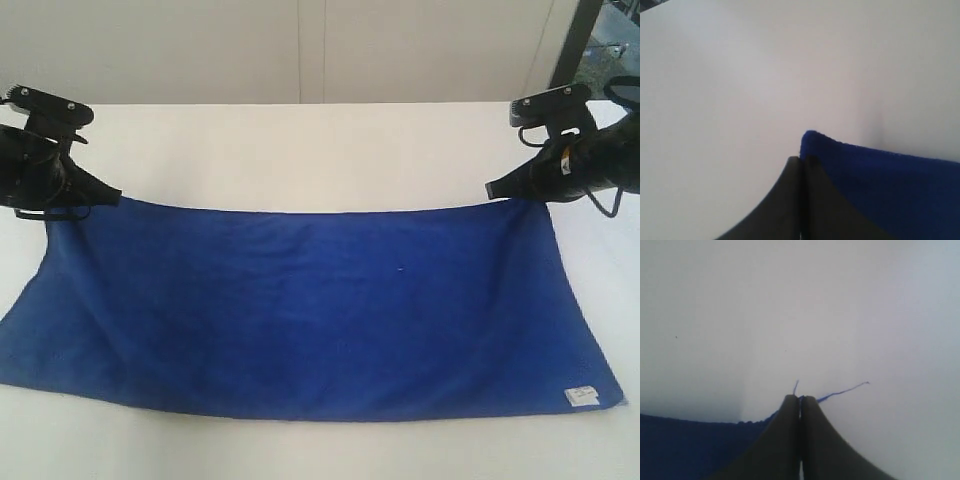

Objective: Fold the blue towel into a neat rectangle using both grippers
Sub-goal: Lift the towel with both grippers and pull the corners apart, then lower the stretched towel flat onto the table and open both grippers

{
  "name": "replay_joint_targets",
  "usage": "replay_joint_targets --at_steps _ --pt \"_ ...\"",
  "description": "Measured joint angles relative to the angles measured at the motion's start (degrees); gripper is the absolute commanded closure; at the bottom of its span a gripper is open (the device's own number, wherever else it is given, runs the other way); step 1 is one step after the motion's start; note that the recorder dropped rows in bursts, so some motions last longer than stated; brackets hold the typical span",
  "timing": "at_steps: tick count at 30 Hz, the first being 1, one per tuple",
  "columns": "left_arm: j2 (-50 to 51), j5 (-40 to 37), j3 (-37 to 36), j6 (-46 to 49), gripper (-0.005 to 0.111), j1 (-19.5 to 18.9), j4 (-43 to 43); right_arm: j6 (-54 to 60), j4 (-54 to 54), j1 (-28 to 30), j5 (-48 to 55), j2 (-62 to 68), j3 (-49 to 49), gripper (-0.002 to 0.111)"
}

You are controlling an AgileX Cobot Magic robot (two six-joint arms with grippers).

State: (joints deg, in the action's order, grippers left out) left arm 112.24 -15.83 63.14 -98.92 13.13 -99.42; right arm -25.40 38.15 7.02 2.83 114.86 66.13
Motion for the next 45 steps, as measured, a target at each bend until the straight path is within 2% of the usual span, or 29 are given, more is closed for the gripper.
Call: replay_joint_targets --at_steps 17,19,21,25,27,30,33,39,43,45 --pt "1.43 -1.34 3.60 -0.97 0.106 -0.22 0.00 0.00 0.00 0.00 0.98 4.51 5.04 0.108" --pt "1.43 -1.87 3.73 -0.97 0.101 -0.22 0.00 0.00 0.00 0.00 1.08 4.76 5.13 0.108" --pt "1.43 -1.90 3.85 -0.97 0.091 -0.22 0.00 0.00 0.00 0.00 1.12 4.84 5.13 0.106" --pt "1.43 -2.00 3.85 -0.97 0.063 -0.22 0.00 0.00 0.00 0.00 1.21 4.84 5.13 0.088" --pt "1.43 -2.35 3.85 -0.97 0.056 -0.22 0.00 0.00 0.00 0.00 1.21 4.84 5.13 0.077" --pt "1.43 -3.20 3.85 -0.97 0.051 -0.22 0.00 0.00 0.00 0.00 1.21 4.84 5.13 0.064" --pt "1.43 -4.63 3.85 -0.97 0.052 -0.22 0.00 0.00 0.00 0.00 1.44 4.84 5.13 0.059" --pt "0.33 -7.73 3.85 3.52 0.052 -0.30 0.86 0.00 0.00 0.00 6.62 2.10 5.13 0.062" --pt "-2.92 -6.97 3.95 9.40 0.058 -0.30 7.73 0.00 -1.19 0.00 11.22 -1.90 5.13 0.077" --pt "-4.73 -5.61 3.95 15.14 0.067 -0.30 13.89 0.00 -3.18 0.00 13.58 -3.73 5.13 0.088"
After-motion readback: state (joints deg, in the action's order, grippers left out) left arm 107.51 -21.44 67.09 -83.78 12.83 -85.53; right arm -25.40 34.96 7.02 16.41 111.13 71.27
